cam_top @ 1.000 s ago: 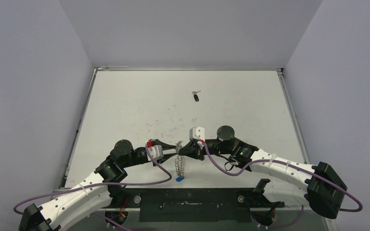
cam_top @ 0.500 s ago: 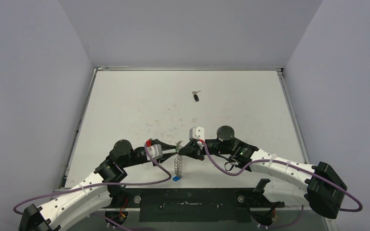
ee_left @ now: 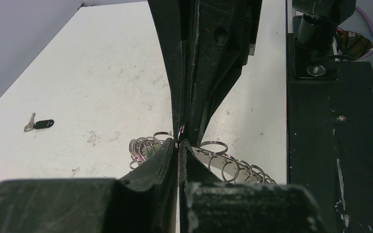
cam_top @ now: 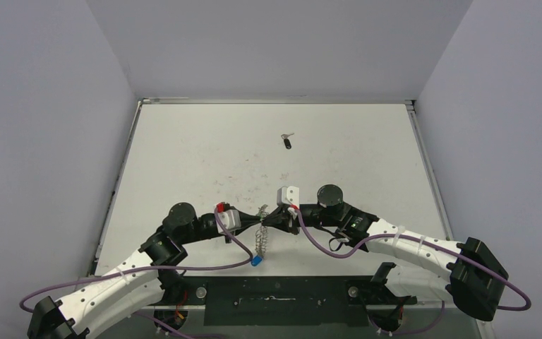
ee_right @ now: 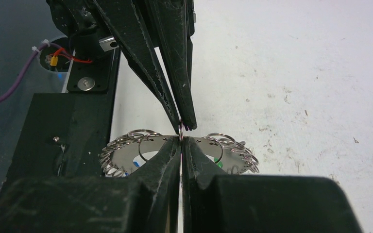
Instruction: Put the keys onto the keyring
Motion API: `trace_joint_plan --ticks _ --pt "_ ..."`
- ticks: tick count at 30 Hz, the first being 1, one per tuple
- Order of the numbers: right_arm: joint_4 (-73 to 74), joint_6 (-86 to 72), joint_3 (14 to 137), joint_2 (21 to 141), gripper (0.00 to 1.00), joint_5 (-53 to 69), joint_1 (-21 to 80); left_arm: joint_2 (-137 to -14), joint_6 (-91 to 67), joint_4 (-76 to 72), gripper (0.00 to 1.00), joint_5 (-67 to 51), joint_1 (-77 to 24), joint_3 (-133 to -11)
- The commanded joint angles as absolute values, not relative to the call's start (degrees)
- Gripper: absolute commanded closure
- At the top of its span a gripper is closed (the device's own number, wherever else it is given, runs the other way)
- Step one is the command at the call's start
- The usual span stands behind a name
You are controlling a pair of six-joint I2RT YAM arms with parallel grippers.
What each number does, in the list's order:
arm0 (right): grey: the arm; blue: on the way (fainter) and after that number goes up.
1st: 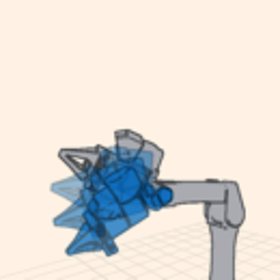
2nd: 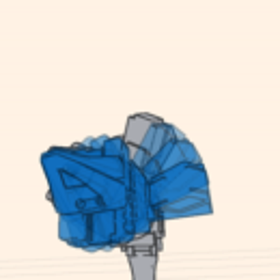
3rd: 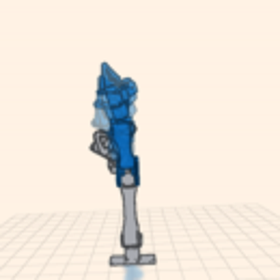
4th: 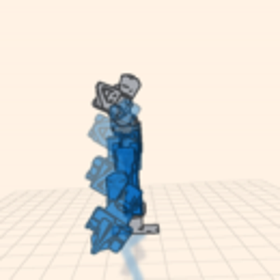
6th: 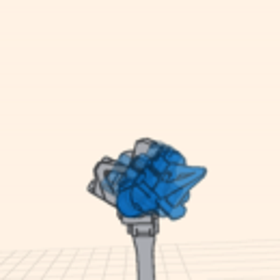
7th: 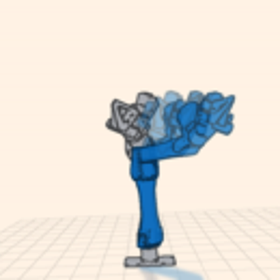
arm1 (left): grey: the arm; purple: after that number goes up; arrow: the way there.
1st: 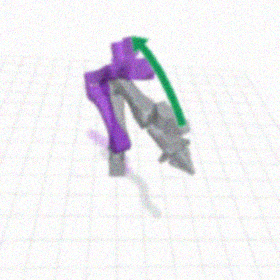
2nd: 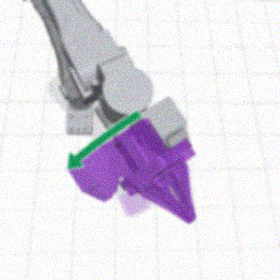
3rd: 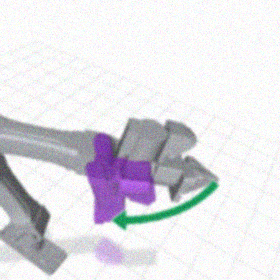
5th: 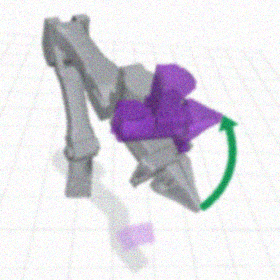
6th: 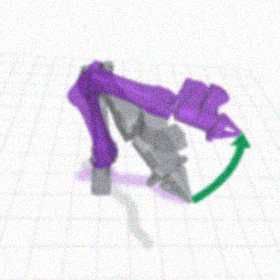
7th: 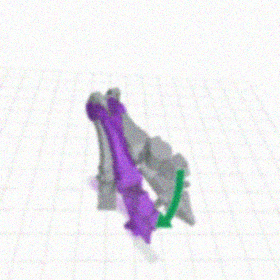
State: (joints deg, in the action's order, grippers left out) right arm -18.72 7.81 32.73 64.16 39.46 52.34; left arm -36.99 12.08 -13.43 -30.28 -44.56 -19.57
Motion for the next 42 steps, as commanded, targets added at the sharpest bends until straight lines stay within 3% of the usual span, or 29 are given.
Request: trace_joint_plan --ticks 1,4,6,11,13,18,22,28,34,42 --pt "-21.24 8.15 34.41 63.27 1.0 41.23 53.5 -37.03 12.29 -15.24 1.0 -28.97 -44.58 -23.04" --pt "-20.72 8.17 34.62 63.5 1.0 40.78 53.47 -36.67 11.2 -15.03 1.0 -27.37 -44.56 -22.73" --pt "-20.19 8.17 34.92 63.69 0.94 40.09 53.49 -36.17 10.54 -14.76 1.0 -25.93 -44.56 -22.47" --pt "-22.04 7.16 34.17 63.11 0.64 36.99 53.36 -34.56 10.26 -12.74 1.0 -23.69 -44.55 -22.07" --pt "-23.2 6.87 33.49 62.43 0.33 35.5 53.4 -34.02 10.61 -11.26 1.0 -23.57 -44.54 -22.06" --pt "-23.6 6.15 32.26 60.57 0.22 31.18 52.88 -32.53 11.12 -9.02 1.0 -22.27 -44.53 -21.43" --pt "-23.7 2.19 30.96 58.88 0.02 22.79 51.6 -30.61 11.13 -7.15 1.0 -20.54 -44.48 -20.93" --pt "-19.42 -11.03 30.55 57.85 0.0 2.4 47.32 -28.15 10.34 -3.94 1.0 -17.64 -44.56 -20.66" --pt "-3.17 -22.36 37.26 62.42 0.0 -11.07 44.31 -26.35 8.91 -2.53 1.0 -15.91 -44.53 -19.75" --pt "15.68 -32.59 49.47 77.65 0.0 -3.86 34.68 -26.08 7.74 -1.95 1.0 -15.71 -44.49 -18.68"
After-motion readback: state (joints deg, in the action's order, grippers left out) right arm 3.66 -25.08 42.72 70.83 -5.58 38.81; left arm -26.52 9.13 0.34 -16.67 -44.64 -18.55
